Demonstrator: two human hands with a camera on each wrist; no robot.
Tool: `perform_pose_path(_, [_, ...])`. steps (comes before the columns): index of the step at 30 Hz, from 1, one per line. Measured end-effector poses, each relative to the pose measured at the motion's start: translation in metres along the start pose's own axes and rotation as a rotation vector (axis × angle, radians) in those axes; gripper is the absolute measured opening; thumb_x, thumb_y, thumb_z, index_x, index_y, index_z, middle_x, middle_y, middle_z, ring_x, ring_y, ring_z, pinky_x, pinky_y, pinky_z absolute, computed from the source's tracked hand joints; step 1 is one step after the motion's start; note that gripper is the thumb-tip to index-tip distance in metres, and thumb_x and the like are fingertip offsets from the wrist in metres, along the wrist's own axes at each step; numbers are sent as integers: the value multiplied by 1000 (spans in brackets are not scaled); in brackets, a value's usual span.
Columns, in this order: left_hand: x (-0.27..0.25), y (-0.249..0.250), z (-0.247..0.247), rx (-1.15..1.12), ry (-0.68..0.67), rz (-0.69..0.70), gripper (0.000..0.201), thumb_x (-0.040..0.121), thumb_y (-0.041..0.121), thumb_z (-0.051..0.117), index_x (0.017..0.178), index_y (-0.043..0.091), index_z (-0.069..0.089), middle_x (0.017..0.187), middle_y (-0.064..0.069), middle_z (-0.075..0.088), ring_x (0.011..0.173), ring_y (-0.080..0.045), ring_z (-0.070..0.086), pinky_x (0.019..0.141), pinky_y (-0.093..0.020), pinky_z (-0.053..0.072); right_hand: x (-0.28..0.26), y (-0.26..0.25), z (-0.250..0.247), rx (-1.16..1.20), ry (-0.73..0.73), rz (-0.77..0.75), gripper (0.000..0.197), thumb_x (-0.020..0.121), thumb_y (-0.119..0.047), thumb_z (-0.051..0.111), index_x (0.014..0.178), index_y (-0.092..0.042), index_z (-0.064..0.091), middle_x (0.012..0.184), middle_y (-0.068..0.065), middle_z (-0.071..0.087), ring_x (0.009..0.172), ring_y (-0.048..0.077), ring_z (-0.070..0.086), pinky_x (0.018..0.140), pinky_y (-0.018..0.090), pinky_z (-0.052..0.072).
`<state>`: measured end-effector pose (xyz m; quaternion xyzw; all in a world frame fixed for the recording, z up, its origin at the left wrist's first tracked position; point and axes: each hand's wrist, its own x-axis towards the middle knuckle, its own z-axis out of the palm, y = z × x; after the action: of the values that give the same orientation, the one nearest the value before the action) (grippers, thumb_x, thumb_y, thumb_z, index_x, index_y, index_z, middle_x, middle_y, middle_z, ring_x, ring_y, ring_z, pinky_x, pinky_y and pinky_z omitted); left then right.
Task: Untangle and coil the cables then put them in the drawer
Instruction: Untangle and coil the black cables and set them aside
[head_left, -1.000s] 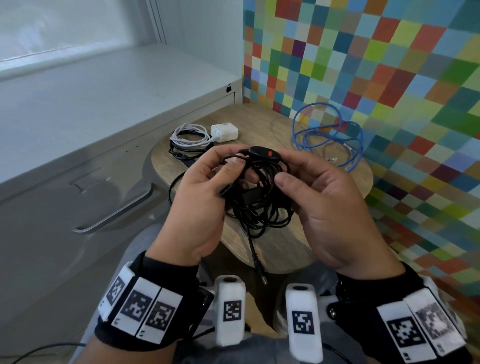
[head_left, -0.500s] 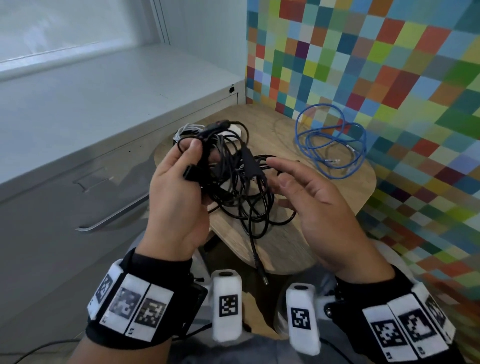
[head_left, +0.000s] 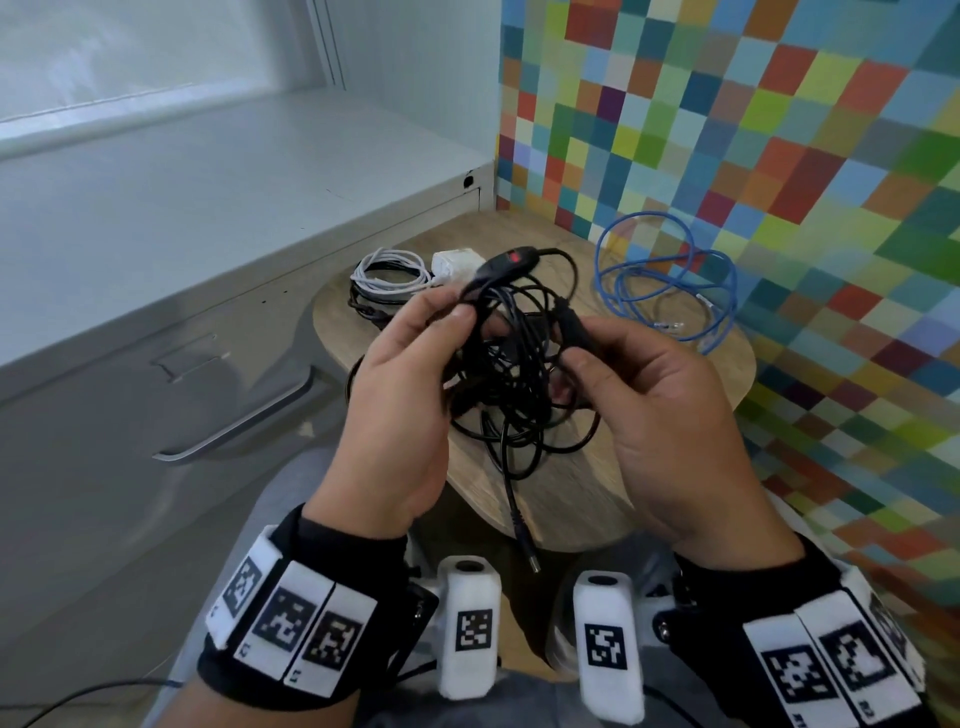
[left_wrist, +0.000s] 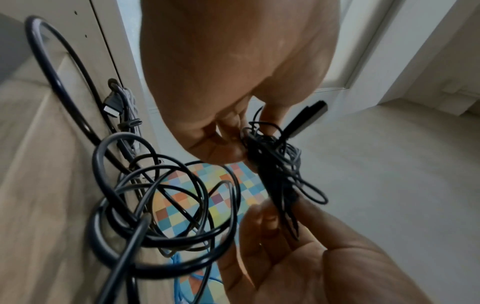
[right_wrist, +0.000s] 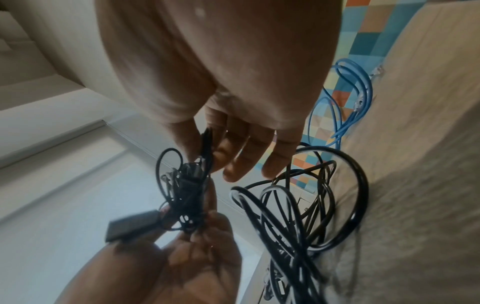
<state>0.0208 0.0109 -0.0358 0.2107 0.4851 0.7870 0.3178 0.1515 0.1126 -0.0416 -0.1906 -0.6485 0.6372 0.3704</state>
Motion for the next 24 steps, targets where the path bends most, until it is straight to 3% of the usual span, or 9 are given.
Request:
perform_pose_path(2, [0,0,-1,16,-56,-12,30,87,6,55,114,13,67,105,-15,72,99,-30,66,86,-45,50,1,-1,-2,63,53,21,21,99,-2,61,98,-18,75,87,-2,76,79,9,69,75,23,56])
perform_pose_path(5, [-1,5,-3,2,-174,-43,53,74,8,46,124,10,62,104,-17,67,98,-32,62,91,-50,43,2,-1,-4,123,83,51,20,102,-2,56,100,-14,72,91,3,75,82,12,70,74,26,56])
perform_pose_path(8, [-4,8,-1,14,-227,-41,46,85,26,50,127,10,63,100,-13,67,94,-26,63,85,-43,45,2,-2,-5,51,106,31,16,101,-5,60,101,-16,71,94,5,74,88,17,70,83,35,59])
perform_pose_path(10, [-6,8,4,49,-209,-28,41,94,32,53,122,6,66,102,-16,70,94,-27,66,81,-37,54,1,-5,-5,2,108,-2,17,98,-3,64,98,-19,70,89,2,73,85,15,70,82,33,59])
perform_pose_path(14, [-6,4,10,59,-191,-33,31,91,24,66,111,1,72,108,-27,71,100,-38,66,93,-48,55,1,-7,-5,146,90,1,26,93,9,63,95,-17,66,81,-4,71,74,10,68,71,25,57])
perform_pose_path(16, [-5,4,10,18,-179,-47,25,90,21,64,105,3,72,97,-21,73,88,-32,70,79,-39,60,2,-8,-5,230,88,18,27,93,11,61,97,-15,66,83,-4,71,73,9,67,63,21,55])
perform_pose_path(19, [-7,5,11,-15,-184,-56,19,95,18,62,103,2,67,79,-11,73,67,-20,71,60,-29,58,2,-10,-3,275,99,35,27,93,12,59,94,-14,68,83,-4,69,67,6,61,54,18,48])
perform_pose_path(21, [-8,4,12,-13,-162,-42,16,98,14,54,103,2,63,69,-4,68,59,-16,67,56,-27,56,2,-12,-2,303,120,56,24,93,11,59,92,-12,67,78,-3,68,60,5,58,50,18,46])
perform_pose_path(24, [-4,3,8,0,-115,-6,13,102,10,52,103,4,63,79,-12,69,67,-23,68,60,-29,58,4,-13,-6,346,172,63,15,86,3,66,93,-10,67,76,-1,65,55,9,56,50,19,49])
